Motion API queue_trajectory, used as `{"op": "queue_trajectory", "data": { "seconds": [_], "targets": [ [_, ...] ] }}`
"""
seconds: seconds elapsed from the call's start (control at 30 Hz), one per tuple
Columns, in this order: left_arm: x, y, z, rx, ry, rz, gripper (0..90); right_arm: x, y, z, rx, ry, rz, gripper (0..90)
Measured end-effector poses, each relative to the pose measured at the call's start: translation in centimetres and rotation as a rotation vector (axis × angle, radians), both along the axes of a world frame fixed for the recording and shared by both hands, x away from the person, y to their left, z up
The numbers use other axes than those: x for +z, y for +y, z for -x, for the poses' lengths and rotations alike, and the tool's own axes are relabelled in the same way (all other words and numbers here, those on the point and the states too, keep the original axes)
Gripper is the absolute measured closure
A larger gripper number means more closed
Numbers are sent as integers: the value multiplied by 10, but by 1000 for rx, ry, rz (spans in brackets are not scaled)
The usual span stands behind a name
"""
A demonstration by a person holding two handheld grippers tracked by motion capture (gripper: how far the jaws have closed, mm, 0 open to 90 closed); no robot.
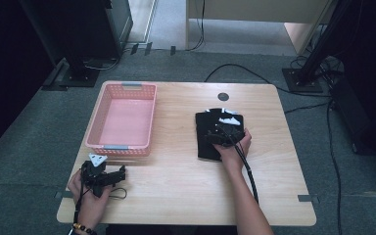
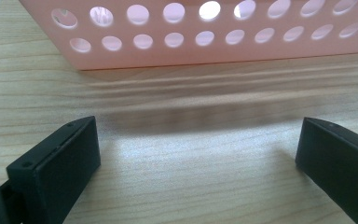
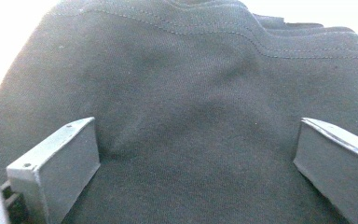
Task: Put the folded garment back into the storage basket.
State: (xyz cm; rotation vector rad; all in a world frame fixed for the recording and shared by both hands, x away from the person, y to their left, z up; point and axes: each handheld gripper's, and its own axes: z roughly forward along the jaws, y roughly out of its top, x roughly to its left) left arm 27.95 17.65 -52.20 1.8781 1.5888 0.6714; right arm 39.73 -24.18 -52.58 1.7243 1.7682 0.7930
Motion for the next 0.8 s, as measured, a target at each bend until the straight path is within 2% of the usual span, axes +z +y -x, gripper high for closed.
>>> {"op": "queue_trajectory", "data": {
  "seconds": [0.17, 0.27, 0.4, 0.47, 0.6, 0.8],
  "targets": [
    [0, 0, 0, 0, 0, 0, 0, 0, 0, 0, 1, -1, -1, 15],
    [0, 0, 0, 0, 0, 0, 0, 0, -1, 2, -3, -15, -7, 83],
    [0, 0, 0, 0, 0, 0, 0, 2, -5, 9, -7, -56, -14, 331],
    [0, 0, 0, -2, 0, -1, 0, 2, -8, 12, -11, -66, -16, 426],
    [0, 0, 0, -4, 0, -1, 0, 2, -9, 15, 10, -77, -12, 571],
    [0, 0, 0, -4, 0, -1, 0, 3, -6, 18, 30, -80, -8, 686]
  ]
}}
